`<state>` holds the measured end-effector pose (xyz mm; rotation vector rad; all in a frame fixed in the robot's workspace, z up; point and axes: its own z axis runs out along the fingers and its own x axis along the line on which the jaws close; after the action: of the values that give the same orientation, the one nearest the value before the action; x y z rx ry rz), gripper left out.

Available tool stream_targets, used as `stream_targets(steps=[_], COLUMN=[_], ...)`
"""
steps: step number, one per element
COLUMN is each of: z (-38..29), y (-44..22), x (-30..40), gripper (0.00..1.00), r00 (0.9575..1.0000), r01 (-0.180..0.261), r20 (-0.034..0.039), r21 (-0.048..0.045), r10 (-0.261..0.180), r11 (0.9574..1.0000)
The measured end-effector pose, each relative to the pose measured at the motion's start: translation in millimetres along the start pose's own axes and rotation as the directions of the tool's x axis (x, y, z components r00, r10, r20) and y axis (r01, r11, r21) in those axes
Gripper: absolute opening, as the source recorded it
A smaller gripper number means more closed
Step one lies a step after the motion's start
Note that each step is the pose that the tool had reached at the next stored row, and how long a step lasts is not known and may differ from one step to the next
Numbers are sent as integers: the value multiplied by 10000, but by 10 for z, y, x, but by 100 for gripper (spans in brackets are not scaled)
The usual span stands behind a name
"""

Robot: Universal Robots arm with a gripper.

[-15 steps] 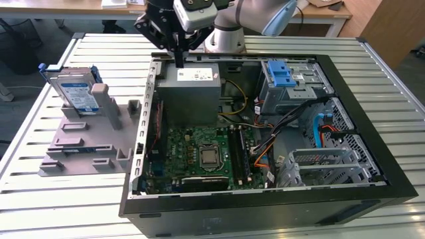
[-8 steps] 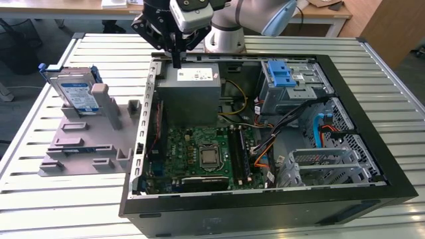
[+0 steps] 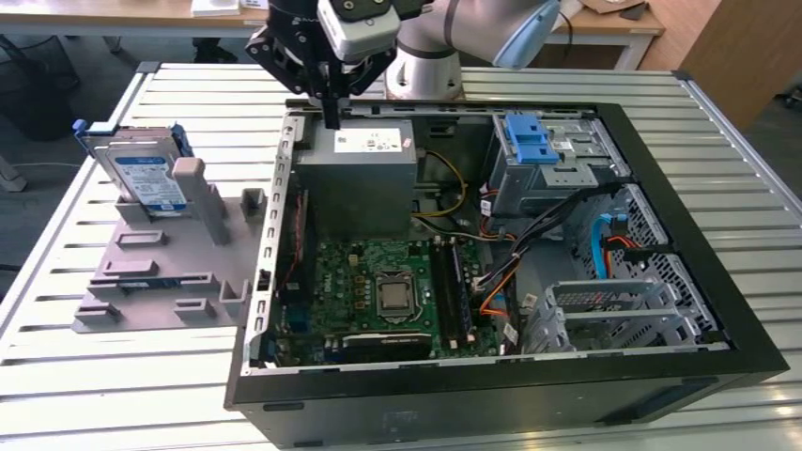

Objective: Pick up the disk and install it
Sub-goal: 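Reach for the disk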

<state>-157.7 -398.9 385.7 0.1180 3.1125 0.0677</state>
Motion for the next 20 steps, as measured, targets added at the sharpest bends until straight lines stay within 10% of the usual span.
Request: stream_targets(steps=[20], z=[1], y=[-3], x=[41], gripper=[11], r00=[10000], r01=[0], r20=[0], r21=[0], r10=[0], r11=[10000])
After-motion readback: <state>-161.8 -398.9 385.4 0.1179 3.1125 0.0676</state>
